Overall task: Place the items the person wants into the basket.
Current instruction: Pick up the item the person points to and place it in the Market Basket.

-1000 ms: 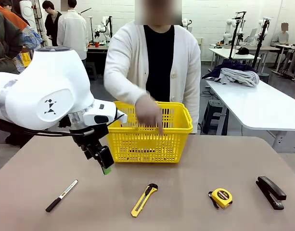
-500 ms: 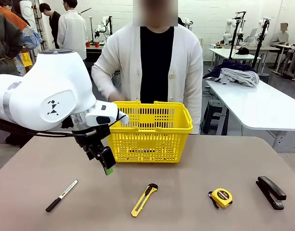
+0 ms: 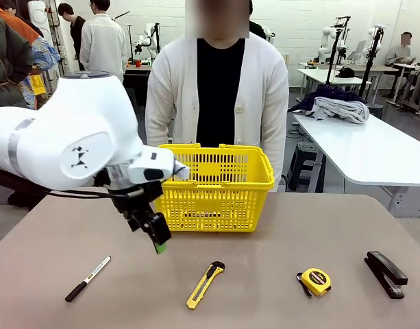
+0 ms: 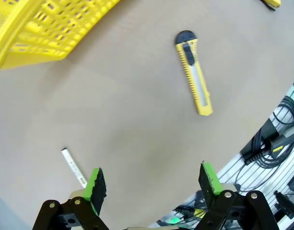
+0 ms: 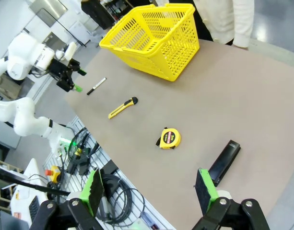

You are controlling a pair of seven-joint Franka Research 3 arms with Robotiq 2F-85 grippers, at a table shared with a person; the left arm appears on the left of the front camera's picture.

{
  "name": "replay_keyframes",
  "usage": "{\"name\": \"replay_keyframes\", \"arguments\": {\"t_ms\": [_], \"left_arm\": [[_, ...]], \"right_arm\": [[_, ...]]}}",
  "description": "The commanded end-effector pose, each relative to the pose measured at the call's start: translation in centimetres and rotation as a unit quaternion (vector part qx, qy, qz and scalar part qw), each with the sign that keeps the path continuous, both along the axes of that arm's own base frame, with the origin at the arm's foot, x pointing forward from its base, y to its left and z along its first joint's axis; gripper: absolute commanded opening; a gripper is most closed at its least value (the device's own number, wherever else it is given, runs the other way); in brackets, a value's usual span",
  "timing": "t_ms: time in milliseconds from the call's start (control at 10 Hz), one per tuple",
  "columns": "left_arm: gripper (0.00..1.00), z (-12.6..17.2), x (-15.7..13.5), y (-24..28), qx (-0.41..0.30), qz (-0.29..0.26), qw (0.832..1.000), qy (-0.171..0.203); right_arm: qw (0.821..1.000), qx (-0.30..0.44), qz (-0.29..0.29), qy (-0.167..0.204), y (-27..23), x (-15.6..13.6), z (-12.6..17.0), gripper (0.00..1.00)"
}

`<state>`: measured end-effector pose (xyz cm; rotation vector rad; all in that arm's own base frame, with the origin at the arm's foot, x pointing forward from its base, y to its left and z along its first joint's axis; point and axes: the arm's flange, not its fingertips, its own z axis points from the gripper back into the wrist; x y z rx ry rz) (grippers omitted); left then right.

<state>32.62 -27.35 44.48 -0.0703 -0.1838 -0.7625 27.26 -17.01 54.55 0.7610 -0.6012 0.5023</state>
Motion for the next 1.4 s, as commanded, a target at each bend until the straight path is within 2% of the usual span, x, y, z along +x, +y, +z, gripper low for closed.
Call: {"name": "replay_keyframes", "arguments": {"t_ms": [0, 200, 300, 500, 900, 1300], "left_arm": [[1.0, -0.9, -2.0, -5.4, 0.004, 0.016, 1.0, -0.004], [1.0, -3.2, -2.0, -8.7, 0.017, 0.035, 0.999, 0.011], [1.0, -4.5, -1.9, -10.3, 0.026, 0.045, 0.999, 0.005], [1.0, -7.0, -1.1, -12.7, 0.029, 0.044, 0.998, 0.02], [1.0, -10.2, 0.8, -14.1, 0.046, 0.041, 0.997, 0.04], [1.0, -12.0, 1.8, -14.2, 0.045, 0.049, 0.997, 0.037]], "right_arm": [[1.0, 0.011, 0.004, -0.008, -0.1, 0.0, 0.0, 1.0], [1.0, 0.011, 0.004, -0.008, -0.1, 0.0, 0.0, 1.0], [1.0, 0.011, 0.004, -0.008, -0.1, 0.0, 0.0, 1.0], [1.0, 0.011, 0.004, -0.008, -0.1, 0.0, 0.0, 1.0], [1.0, 0.011, 0.004, -0.008, -0.1, 0.0, 0.0, 1.0], [1.0, 0.011, 0.004, -0.008, -0.1, 0.0, 0.0, 1.0]]}}
